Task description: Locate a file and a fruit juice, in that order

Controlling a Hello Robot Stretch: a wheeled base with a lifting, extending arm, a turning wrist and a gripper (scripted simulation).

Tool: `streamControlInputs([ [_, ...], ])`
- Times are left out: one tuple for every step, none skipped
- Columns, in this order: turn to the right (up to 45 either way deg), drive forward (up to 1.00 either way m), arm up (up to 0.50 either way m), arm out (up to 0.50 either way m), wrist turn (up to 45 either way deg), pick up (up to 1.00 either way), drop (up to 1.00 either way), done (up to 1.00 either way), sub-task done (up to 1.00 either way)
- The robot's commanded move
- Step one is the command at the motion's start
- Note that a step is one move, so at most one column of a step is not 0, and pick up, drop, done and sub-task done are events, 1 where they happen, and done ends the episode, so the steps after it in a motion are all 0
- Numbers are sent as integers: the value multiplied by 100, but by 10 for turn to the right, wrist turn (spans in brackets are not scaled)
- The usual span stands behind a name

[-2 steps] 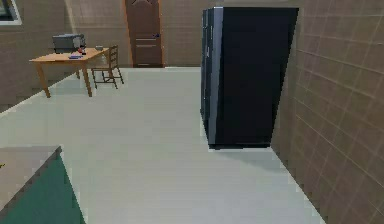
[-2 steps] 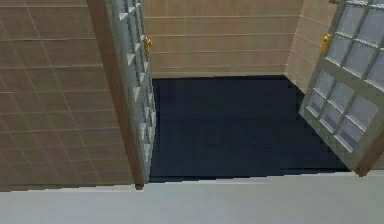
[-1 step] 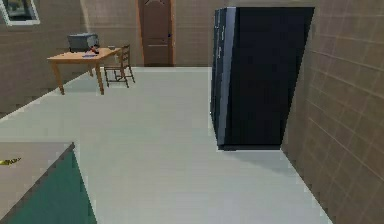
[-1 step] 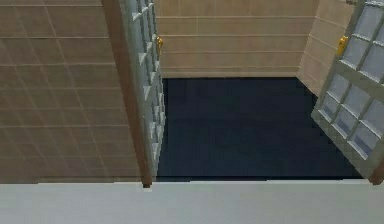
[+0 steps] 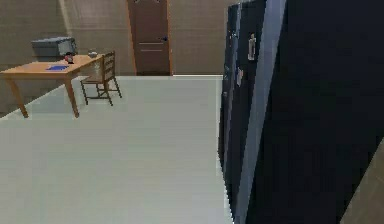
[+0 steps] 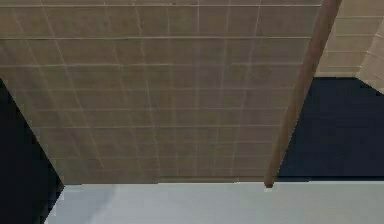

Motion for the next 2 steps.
streamControlInputs([
  [-420, 0, 0, 0, 0, 0, 0, 0, 0],
  [0, 45, 0, 0, 0, 0, 0, 0, 0],
])
